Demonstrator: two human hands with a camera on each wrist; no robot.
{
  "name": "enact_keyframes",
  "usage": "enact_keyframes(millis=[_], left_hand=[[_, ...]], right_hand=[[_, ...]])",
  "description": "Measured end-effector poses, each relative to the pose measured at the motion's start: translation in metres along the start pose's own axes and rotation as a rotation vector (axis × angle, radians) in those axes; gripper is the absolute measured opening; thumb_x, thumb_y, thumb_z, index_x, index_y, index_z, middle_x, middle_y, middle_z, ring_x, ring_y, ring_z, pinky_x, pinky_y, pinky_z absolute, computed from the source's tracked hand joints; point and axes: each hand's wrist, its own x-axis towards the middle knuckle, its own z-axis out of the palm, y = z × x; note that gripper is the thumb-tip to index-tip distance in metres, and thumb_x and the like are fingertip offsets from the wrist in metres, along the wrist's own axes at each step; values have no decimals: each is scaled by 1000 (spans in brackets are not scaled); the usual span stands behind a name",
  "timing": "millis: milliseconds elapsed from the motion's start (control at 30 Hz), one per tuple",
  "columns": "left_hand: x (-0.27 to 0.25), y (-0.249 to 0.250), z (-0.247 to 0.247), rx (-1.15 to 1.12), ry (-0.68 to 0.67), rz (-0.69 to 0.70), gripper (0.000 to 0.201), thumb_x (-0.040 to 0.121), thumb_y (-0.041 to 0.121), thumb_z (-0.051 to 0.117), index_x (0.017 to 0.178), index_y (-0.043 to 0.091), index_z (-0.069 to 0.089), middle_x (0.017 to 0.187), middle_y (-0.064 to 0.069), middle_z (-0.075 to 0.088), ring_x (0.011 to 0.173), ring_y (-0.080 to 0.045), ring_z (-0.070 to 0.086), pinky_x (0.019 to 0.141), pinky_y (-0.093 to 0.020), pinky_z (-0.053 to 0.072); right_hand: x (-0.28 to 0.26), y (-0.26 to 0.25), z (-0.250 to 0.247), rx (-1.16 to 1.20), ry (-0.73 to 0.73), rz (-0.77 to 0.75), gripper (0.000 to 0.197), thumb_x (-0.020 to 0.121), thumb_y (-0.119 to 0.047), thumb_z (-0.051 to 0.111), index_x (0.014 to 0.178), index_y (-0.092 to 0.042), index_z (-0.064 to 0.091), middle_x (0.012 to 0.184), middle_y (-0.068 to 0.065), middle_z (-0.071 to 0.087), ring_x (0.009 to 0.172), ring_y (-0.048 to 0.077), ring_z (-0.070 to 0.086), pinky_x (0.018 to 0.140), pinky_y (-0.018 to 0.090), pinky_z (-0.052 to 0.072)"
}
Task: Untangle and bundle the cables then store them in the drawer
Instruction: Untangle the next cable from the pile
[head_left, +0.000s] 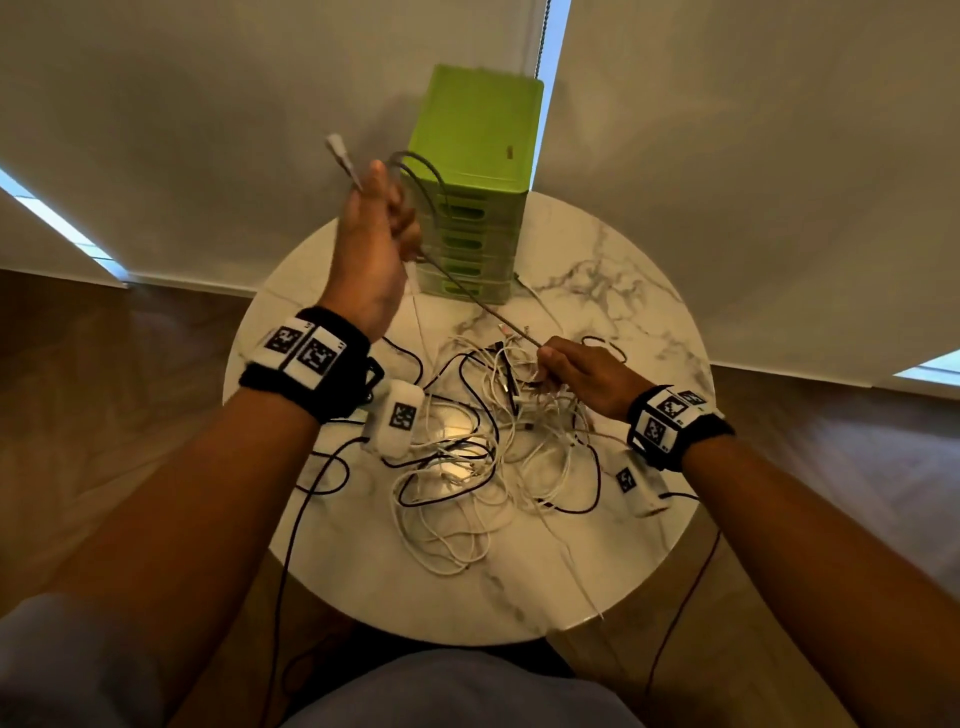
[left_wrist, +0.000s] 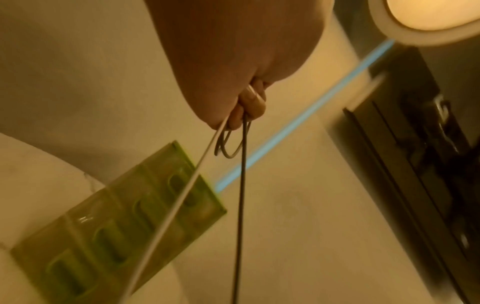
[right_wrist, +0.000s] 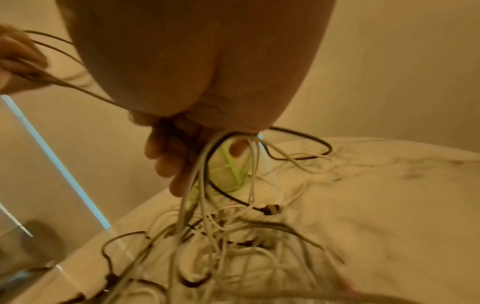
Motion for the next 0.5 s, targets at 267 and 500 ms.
enact_keyframes(millis=[267, 500], left_hand=[[-9, 5, -9, 445, -141, 144, 32, 111, 31, 30, 85, 24, 48, 66, 13, 44, 57, -1, 38, 55, -18, 32], [-54, -51, 10, 370, -326, -148, 27, 110, 26, 34, 92, 18, 52, 77, 6, 49, 64, -8, 48, 56, -21, 38]], right_hand=[[-3, -8, -12, -131, 96, 46, 25, 107, -35, 36, 97, -24, 55, 83, -9, 72, 64, -1, 60, 73, 30, 49], [-19, -45, -22, -349, 114, 56, 22, 107, -33, 36, 113, -27, 56, 101, -11, 71, 88, 7, 61, 94, 36, 27]])
